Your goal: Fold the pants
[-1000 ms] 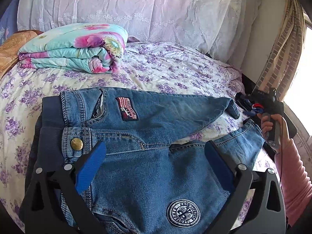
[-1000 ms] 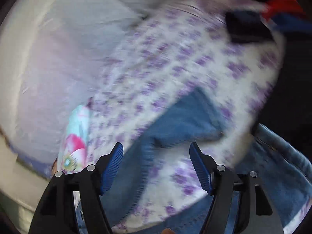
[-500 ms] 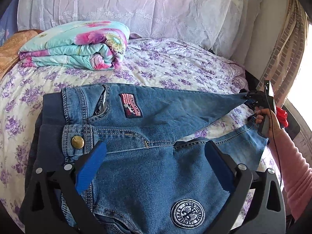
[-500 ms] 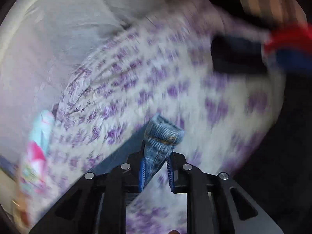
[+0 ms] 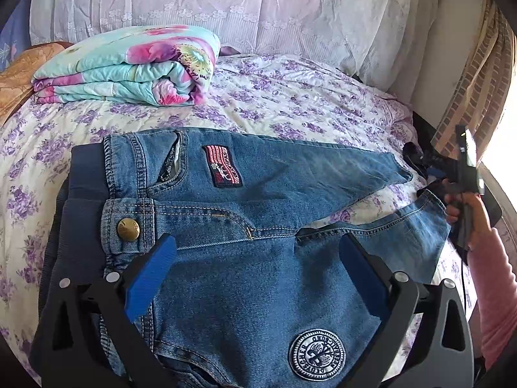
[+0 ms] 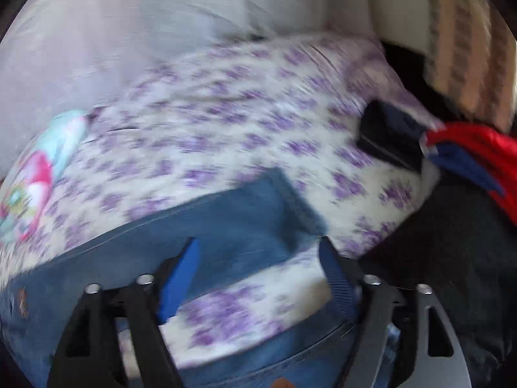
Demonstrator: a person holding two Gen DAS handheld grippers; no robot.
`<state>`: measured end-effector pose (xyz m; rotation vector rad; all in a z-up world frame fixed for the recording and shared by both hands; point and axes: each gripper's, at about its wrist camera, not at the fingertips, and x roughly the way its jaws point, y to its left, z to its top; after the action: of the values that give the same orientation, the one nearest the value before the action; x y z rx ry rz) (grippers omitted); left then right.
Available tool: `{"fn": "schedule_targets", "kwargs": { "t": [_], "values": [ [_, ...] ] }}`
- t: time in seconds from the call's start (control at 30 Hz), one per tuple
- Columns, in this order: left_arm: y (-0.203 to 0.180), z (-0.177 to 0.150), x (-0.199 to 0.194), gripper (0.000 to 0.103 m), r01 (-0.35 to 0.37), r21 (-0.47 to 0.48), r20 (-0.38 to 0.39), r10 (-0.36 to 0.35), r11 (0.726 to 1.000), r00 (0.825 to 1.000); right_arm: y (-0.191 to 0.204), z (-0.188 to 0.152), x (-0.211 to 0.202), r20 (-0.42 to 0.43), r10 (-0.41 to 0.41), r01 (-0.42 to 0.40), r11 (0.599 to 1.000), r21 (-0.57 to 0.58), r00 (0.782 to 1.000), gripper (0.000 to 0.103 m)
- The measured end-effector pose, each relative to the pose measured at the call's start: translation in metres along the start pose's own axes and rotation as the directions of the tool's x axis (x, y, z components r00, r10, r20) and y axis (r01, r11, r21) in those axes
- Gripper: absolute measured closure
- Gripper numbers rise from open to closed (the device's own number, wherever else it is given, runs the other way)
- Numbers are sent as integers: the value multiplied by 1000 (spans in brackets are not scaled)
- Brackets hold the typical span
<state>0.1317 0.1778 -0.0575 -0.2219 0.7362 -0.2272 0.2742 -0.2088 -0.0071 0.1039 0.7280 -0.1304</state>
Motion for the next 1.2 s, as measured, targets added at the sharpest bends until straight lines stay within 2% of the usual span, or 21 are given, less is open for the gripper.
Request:
{"fn": "schedule_targets", "kwargs": {
  "t": [0.07,0.13,0.2,0.27,0.33,0.4,0.43,0.47,0.57,0.63,0.77,0.8,0.87,0.97,1.07,1.13,1.2],
  "values": [
    [-1,-1,0,5,-9,8,0,9,1000,1000,29,-9,-13,6,77,-77,995,-70,997,10],
    [0,-2,2,5,-20,10,-5,20,1000,1000,66,-24,-22,-21,178,-179,973,-148,984,8],
    [0,-3,3,5,-32,10,-13,32,999,999,101,-48,-30,-72,245,-256,936,-242,967,8],
    [1,-5,6,5,-44,10,-25,44,999,999,131,-79,-39,-120,278,-303,886,-351,953,8],
    [2,-7,9,5,-52,8,-40,52,999,998,152,-107,-42,-156,257,-300,841,-450,954,6],
    [2,-9,13,5,-72,13,-55,73,997,996,167,-142,-29,-249,153,-268,800,-536,956,4],
    [2,-10,15,5,-85,19,-67,86,996,994,166,-154,-21,-278,132,-269,796,-542,951,4],
    [2,-10,17,5,-94,24,-78,96,995,992,156,-157,-25,-232,186,-282,817,-503,955,3],
    [-1,-13,23,5,-126,55,-101,131,991,986,149,-150,-22,-291,220,-335,831,-444,931,3],
    [-2,-13,23,5,-138,66,-95,144,988,985,149,-151,-22,-280,229,-338,830,-443,932,3],
    [-5,-11,18,5,-171,90,-84,178,981,980,154,-150,-25,-310,197,-337,794,-506,930,3],
    [-7,-10,14,5,-181,108,-77,190,977,979,154,-145,-27,-337,185,-346,782,-519,923,3],
    [-11,-6,4,5,-202,165,-61,215,965,975,158,-132,-31,-342,147,-323,773,-546,928,3],
    [-10,9,-24,5,-261,305,2,273,916,962,168,-109,-56,-300,154,-317,710,-629,941,3],
    [5,33,-46,5,-328,365,52,332,871,942,188,-86,-74,-296,176,-339,615,-711,939,4],
    [24,55,-57,5,-325,364,47,331,873,942,204,-68,-79,-328,207,-386,570,-725,922,4],
    [44,77,-61,5,-308,337,16,322,890,947,217,-51,-78,-371,244,-443,539,-716,896,4]
  ]
}}
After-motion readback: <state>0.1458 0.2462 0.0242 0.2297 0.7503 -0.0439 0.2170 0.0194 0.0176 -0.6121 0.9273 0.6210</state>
